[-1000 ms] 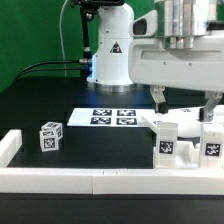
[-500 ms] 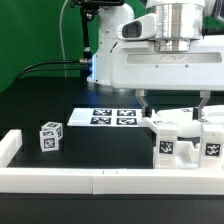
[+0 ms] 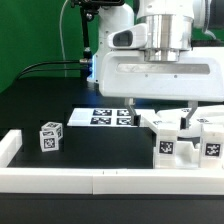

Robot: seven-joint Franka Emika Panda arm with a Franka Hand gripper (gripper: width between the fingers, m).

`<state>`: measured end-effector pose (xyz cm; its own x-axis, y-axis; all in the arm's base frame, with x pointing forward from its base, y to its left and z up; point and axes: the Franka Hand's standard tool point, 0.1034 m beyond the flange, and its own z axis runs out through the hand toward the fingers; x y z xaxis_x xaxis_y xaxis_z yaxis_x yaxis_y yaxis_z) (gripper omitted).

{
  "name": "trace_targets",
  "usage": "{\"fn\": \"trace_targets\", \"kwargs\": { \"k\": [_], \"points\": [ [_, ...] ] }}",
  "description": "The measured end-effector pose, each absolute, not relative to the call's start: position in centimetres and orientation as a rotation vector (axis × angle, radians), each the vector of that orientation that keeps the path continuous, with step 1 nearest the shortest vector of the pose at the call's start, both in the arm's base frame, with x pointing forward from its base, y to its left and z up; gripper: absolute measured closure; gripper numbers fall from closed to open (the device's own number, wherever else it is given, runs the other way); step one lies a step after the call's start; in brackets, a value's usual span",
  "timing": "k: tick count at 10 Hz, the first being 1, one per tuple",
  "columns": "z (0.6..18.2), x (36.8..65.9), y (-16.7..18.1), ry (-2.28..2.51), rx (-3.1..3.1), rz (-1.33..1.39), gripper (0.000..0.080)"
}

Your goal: Assemble chair

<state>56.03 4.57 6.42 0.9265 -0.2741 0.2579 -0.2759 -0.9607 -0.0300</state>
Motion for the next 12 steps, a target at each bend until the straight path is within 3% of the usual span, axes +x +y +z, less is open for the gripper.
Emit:
{"fn": "trace_targets", "kwargs": {
  "k": [3,7,12],
  "points": [
    [4.6,56.4,5.6,-0.39,2.983,0.733,0.0151],
    [2.4,56.5,5.4,-0.387,2.982,0.677,0.0151],
    [0.8,56.4,5.3,-0.38,2.975,0.655,0.0151]
  ]
}}
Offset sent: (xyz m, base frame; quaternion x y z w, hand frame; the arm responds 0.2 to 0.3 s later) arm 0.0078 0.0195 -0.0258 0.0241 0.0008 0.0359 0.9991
